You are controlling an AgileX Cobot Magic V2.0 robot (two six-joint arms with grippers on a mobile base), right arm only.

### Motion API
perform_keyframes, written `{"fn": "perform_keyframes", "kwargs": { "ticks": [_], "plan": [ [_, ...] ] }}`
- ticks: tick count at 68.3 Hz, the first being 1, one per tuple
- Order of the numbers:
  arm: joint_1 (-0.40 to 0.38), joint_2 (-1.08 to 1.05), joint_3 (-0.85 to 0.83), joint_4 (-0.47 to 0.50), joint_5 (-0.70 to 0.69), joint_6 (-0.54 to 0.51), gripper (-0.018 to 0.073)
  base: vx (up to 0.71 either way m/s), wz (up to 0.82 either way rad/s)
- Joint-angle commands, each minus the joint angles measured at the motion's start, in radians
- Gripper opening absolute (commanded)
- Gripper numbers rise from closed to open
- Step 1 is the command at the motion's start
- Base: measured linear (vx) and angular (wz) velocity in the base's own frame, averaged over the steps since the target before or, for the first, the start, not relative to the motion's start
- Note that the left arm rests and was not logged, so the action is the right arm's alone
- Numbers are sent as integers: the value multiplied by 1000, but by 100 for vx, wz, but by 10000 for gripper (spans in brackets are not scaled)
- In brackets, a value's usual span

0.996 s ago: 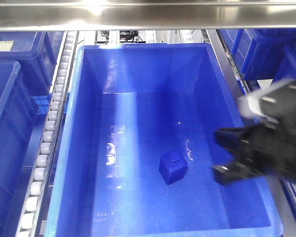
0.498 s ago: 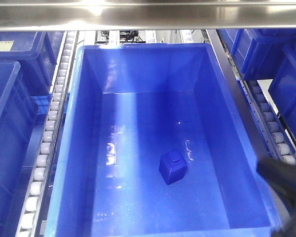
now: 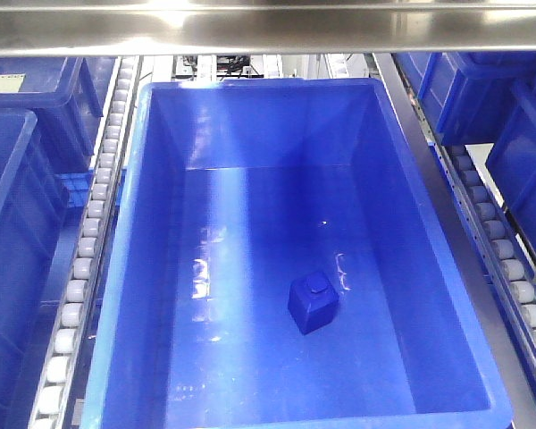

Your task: Pour parts from conveyor to right shelf

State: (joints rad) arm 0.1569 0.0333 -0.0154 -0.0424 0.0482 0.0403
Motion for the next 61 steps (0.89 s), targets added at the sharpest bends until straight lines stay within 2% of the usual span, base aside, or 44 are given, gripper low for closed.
{"fn": "perform_keyframes", "kwargs": {
  "ticks": [1, 8, 61],
  "plan": [
    [-55, -38, 12, -9, -84, -5, -11, 0, 0],
    [-92, -63, 45, -9, -99, -5, -11, 0, 0],
    [-89, -62, 44, -6, -84, -5, -11, 0, 0]
  ]
}}
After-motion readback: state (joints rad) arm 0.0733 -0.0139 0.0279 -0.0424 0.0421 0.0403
